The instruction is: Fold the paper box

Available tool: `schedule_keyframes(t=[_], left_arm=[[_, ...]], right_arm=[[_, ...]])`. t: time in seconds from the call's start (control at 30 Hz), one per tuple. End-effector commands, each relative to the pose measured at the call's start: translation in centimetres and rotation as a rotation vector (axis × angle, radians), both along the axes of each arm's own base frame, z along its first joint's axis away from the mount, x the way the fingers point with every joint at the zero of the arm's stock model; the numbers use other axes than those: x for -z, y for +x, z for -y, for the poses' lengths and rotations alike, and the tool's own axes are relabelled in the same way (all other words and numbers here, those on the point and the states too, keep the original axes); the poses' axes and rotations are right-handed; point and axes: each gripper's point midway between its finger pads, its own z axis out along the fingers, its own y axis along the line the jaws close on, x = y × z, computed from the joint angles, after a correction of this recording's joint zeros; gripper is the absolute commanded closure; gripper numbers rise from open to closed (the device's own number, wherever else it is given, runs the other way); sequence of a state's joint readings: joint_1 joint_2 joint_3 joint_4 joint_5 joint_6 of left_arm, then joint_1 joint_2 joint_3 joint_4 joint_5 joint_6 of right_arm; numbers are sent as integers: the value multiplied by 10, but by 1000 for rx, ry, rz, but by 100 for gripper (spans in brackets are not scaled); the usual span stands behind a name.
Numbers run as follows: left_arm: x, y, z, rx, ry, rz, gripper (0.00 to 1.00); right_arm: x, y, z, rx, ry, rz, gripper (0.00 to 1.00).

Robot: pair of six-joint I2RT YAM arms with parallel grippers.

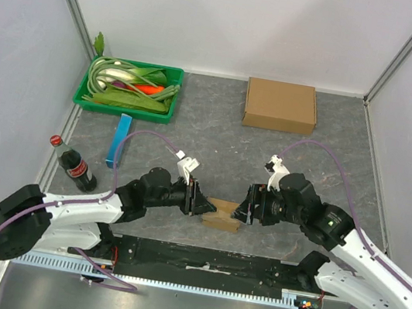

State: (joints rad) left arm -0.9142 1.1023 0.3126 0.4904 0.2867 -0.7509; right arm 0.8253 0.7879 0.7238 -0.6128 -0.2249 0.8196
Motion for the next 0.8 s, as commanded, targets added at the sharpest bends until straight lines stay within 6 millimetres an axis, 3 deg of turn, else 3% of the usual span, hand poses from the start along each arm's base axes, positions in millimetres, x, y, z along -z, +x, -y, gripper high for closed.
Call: schedule_keyframes(t=[0.0,0.03,0.07,0.1,0.13,0.23,0.3,0.4,0.57,0.63,0.77], left_arm=[[-13,-9,0,81,74,32,54],[-52,-1,10,97,36,92,47],[-65,0,8,90,50,91,46],[-59,-3,0,84,118,30,45],[-74,4,-2,61,115,20,45],[-46,6,-25,-1,230,-148,44],[-23,-3,-30,52,282,-242,43],[-4,-11,-30,131,279,-352,42],[-14,-12,-9,235,179,-335,43],[-9,-6,-2,252,188,-345,46],[-11,-1,10,303,165,-348,64]], right_arm=[[39,-7,29,5,-202,-109,18],[41,-3,26,9,-193,-107,18],[42,1,26,22,-184,-112,18],[43,-2,23,4,-159,-132,19],[47,0,18,-11,-133,-142,20],[52,11,17,-23,-101,-151,21],[55,20,22,-29,-91,-160,26],[60,15,12,-99,-22,-215,39],[60,17,8,-158,-17,-189,44],[60,20,4,-170,-3,-189,47],[54,22,-5,-194,43,-192,60]])
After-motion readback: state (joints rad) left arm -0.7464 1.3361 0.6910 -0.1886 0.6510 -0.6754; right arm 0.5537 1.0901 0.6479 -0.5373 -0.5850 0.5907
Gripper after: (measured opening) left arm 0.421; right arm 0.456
